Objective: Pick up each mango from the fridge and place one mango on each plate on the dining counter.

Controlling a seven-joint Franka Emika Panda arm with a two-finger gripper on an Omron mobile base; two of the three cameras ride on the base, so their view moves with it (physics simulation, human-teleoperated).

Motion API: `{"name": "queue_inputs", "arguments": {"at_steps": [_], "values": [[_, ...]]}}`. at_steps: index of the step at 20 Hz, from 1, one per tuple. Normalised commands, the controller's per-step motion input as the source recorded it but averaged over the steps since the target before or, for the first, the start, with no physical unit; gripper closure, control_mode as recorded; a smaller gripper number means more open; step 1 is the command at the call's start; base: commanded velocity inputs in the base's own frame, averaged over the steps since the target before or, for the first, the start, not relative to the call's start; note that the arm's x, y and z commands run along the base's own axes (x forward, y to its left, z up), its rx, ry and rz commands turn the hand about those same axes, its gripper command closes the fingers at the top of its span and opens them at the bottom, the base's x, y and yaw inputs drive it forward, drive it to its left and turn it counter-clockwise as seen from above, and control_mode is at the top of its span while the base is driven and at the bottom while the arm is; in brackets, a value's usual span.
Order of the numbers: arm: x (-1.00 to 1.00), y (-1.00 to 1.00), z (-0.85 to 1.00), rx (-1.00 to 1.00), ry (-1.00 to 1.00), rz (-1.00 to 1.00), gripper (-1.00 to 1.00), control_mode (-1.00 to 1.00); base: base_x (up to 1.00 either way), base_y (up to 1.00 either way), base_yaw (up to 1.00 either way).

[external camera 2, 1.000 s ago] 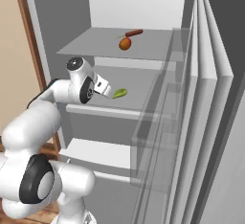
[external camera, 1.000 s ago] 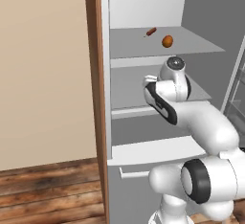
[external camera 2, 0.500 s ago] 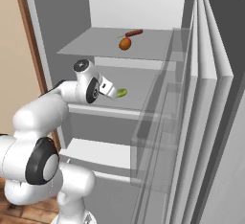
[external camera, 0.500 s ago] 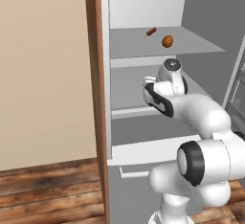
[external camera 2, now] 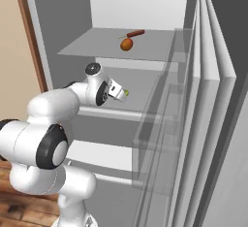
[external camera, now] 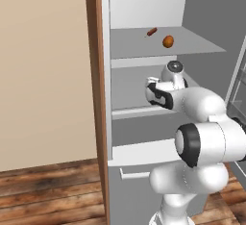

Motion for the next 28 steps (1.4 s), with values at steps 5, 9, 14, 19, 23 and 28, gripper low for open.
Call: {"name": "queue_inputs", "arguments": {"at_steps": [5, 9, 14, 19, 23, 28], "values": [[0.4, 0.0, -0.14, 0.02, 0.02, 0.0, -1.0, -1.0, 0.0, 0.0, 0.0], [0.33, 0.0, -0.16, 0.01, 0.02, 0.0, -1.0, -1.0, 0.0, 0.0, 0.0], [0.24, 0.0, -0.21, 0.01, 0.0, 0.0, -1.0, -1.0, 0.0, 0.0, 0.0], [0.29, 0.0, -0.2, 0.01, 0.0, 0.0, -1.0, -1.0, 0.0, 0.0, 0.0], [0.32, -0.02, -0.22, 0.03, 0.0, 0.0, -1.0, -1.0, 0.0, 0.0, 0.0], [0.35, -0.03, -0.23, 0.03, 0.0, 0.0, -1.0, -1.0, 0.0, 0.0, 0.0]]}}
